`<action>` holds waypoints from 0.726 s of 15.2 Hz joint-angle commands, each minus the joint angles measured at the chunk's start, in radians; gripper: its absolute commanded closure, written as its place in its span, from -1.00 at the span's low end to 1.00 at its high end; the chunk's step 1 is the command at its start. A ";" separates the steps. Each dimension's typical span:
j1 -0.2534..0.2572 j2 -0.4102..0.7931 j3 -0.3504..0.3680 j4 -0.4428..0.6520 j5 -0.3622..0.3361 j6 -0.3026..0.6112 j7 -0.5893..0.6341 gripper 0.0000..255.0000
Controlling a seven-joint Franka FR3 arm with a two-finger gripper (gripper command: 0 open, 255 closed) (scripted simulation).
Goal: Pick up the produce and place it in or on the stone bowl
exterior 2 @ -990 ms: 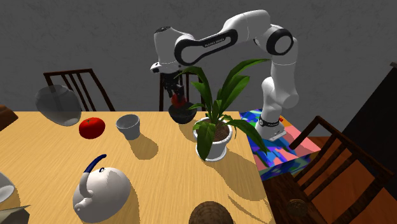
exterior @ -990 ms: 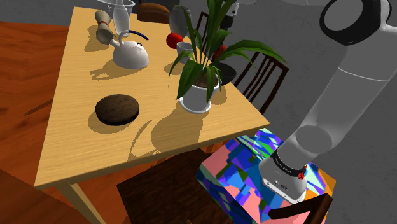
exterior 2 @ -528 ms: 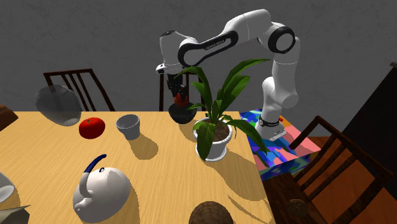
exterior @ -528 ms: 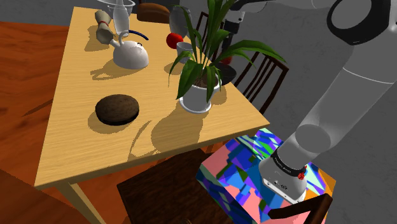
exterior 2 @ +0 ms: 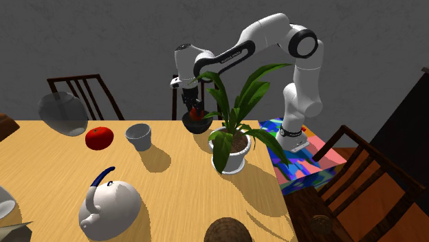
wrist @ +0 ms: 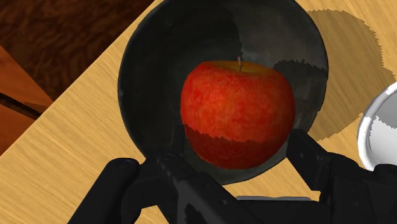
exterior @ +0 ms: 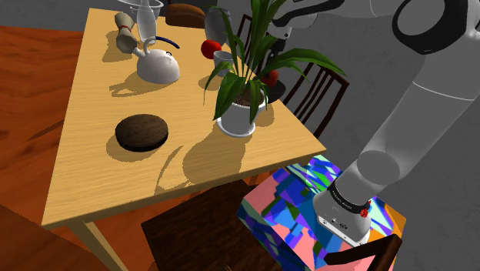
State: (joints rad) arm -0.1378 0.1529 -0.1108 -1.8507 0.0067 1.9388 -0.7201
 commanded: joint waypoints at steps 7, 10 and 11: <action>0.000 0.009 0.000 -0.008 0.001 0.018 -0.001 1.00; 0.000 0.009 0.000 -0.008 0.001 0.018 -0.001 -1.00; 0.000 0.009 0.000 -0.008 0.001 0.018 -0.001 -1.00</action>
State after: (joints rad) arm -0.1382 0.1621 -0.1108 -1.8589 0.0079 1.9566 -0.7209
